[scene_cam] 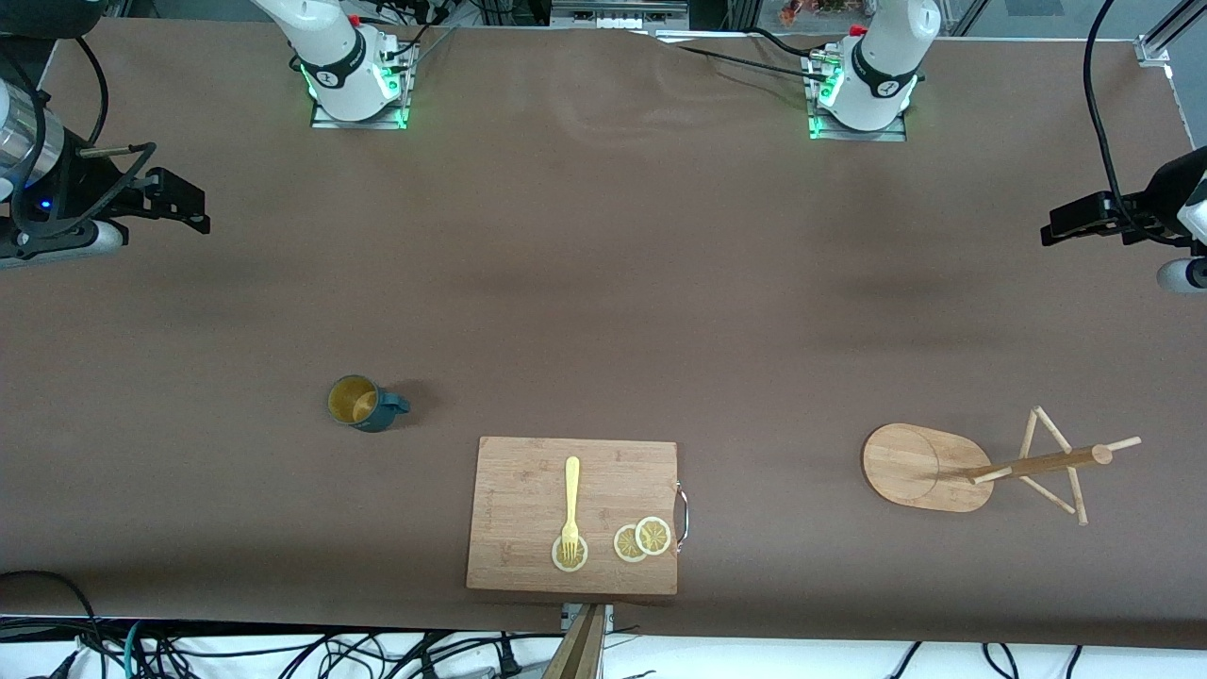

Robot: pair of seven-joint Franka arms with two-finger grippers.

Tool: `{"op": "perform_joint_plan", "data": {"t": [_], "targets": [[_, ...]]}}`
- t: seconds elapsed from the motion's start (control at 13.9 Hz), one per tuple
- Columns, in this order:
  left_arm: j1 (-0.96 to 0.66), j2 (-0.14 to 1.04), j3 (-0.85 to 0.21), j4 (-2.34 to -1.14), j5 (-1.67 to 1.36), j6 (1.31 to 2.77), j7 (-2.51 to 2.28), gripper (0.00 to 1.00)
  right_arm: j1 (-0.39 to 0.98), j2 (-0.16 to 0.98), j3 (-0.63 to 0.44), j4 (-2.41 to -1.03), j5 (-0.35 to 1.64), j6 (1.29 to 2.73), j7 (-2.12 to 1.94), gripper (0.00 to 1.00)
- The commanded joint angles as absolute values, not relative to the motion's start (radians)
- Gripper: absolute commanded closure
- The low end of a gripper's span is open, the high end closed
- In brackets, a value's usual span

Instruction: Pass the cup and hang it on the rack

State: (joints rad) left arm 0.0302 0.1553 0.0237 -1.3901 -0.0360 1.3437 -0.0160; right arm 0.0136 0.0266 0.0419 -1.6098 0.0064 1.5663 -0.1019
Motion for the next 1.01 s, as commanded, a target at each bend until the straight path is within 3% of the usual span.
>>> {"op": "perform_joint_plan", "data": {"t": [0.0, 0.93], "targets": [[0.04, 0.167, 0.018, -1.365, -0.046, 1.341, -0.025, 0.0, 0.003, 0.012, 0.049, -1.609, -0.001, 1.566, -0.095, 0.0], [0.038, 0.167, 0.017, -1.365, -0.044, 1.341, -0.025, 0.0, 0.02, 0.044, 0.058, -1.566, -0.023, 1.562, -0.086, 0.0]]}}
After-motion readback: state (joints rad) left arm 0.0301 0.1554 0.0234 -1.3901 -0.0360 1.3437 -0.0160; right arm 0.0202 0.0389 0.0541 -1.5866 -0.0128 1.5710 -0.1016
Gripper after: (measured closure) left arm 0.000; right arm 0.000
